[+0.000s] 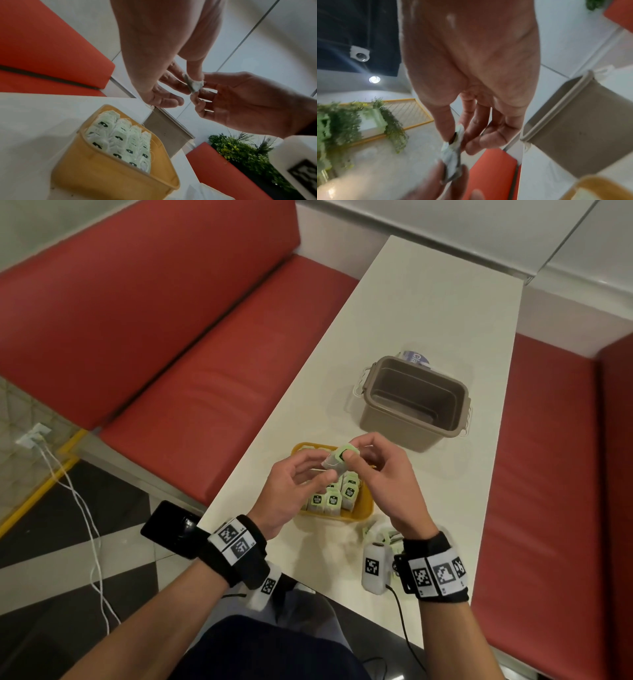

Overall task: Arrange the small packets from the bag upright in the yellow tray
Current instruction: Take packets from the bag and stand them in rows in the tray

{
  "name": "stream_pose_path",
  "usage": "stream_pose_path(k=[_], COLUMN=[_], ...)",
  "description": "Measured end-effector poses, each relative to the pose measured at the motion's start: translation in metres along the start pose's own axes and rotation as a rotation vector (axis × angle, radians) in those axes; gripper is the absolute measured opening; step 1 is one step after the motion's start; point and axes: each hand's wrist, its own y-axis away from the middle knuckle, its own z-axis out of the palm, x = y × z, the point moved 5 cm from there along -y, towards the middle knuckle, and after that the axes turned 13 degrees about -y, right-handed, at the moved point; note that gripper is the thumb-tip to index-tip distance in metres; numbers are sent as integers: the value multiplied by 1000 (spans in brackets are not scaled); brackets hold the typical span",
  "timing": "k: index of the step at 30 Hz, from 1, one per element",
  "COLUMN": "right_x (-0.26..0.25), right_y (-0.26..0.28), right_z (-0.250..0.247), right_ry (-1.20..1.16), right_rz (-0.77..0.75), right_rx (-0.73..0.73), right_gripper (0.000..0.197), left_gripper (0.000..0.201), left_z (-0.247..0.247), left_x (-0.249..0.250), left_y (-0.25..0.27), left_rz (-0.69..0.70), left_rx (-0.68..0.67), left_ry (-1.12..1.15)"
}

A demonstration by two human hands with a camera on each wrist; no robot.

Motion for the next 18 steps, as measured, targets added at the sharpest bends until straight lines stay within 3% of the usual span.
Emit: stream_pose_path(k=[4, 7, 9, 13, 18], right_x=[-1, 10, 27, 75, 114], right_y=[0, 0, -3, -4, 1], right_z=[-10, -20, -26, -25, -15], right_ry=[278, 517, 721, 1096, 1246], right_rz=[-45, -85, -77, 27, 139], right_rx=[-32, -10, 1, -95, -216], right_gripper=[7, 9, 7, 11, 13], left_gripper=[17, 21, 23, 35, 54], left_z=[3, 1, -10, -36, -45], left_x=[-13, -28, -42, -77, -104], left_y=[-2, -4, -2, 4, 11], left_rz=[-30, -48, -64, -124, -268], left_rx=[62, 90, 182, 333, 300], left_ry=[-58, -243, -398, -631, -636])
